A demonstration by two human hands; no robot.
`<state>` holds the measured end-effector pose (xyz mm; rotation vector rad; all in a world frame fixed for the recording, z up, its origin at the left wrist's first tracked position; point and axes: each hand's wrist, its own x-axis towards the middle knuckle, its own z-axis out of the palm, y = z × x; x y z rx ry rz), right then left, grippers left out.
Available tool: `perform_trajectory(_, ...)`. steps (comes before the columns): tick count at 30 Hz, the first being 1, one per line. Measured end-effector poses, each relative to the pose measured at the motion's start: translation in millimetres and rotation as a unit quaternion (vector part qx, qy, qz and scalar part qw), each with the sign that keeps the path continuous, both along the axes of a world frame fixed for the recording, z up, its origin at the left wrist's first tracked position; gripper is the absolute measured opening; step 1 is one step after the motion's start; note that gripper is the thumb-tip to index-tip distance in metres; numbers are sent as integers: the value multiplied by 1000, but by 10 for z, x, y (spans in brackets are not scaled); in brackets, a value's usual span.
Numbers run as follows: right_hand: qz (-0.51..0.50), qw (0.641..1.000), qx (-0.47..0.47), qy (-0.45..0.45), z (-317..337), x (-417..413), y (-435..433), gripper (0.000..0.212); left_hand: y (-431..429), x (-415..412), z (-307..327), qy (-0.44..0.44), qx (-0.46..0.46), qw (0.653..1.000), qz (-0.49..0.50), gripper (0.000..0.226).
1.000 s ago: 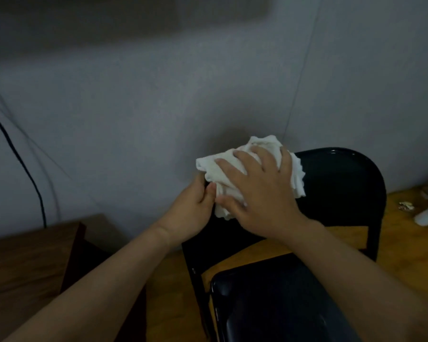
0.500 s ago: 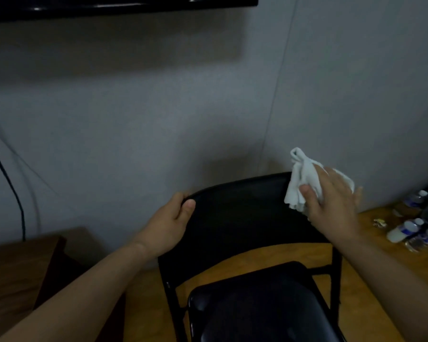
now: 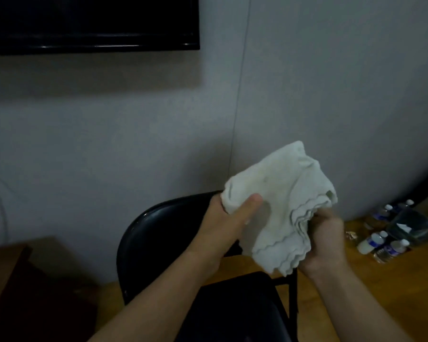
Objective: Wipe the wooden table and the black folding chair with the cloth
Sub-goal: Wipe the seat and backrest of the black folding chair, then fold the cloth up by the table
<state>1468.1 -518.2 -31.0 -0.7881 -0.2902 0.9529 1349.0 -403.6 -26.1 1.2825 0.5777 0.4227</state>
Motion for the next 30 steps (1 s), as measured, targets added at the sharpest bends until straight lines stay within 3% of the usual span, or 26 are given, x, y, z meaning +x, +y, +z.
perform_trajectory(2, 30, 998, 48, 11, 36, -93, -13, 59, -17, 34, 69, -38, -166, 985, 2, 42)
perform_trajectory(3, 43, 997, 57, 12, 57, -100, -27, 63, -8, 2, 89, -42, -183, 982, 20, 40)
perform_trajectory(7, 70, 997, 15, 41, 225, 112, -164, 72, 108, -282, 241, -40, -49, 995, 80, 36)
perform_trajectory(9, 117, 989, -52, -71, 432, 173, -213, 80, 156, -448, 406, -25, 66, 994, 86, 38)
perform_trajectory(11, 146, 953, -137, -227, 633, 118, -186, 64, 146, -581, 612, -7, 173, 981, 91, 38)
perform_trajectory(13, 153, 924, -169, -308, 839, 33, -164, 45, 102, -704, 871, -4, 240, 965, 104, 36)
perform_trajectory(18, 124, 921, -163, -331, 1642, -128, -294, 41, 62, -1145, 1825, -67, 171, 983, 33, 37)
perform_trajectory(21, 141, 908, -150, -366, 2133, -274, -393, 37, -51, -1401, 2446, -13, 239, 970, -33, 47)
perform_trajectory(26, 94, 885, -126, -438, 2891, -695, -547, 18, -447, -1852, 3247, 35, 290, 955, 48, 40)
perform_trajectory(30, 73, 832, -101, -541, 3348, -1182, -689, 18, -853, -2405, 3443, 33, 294, 947, 124, 35)
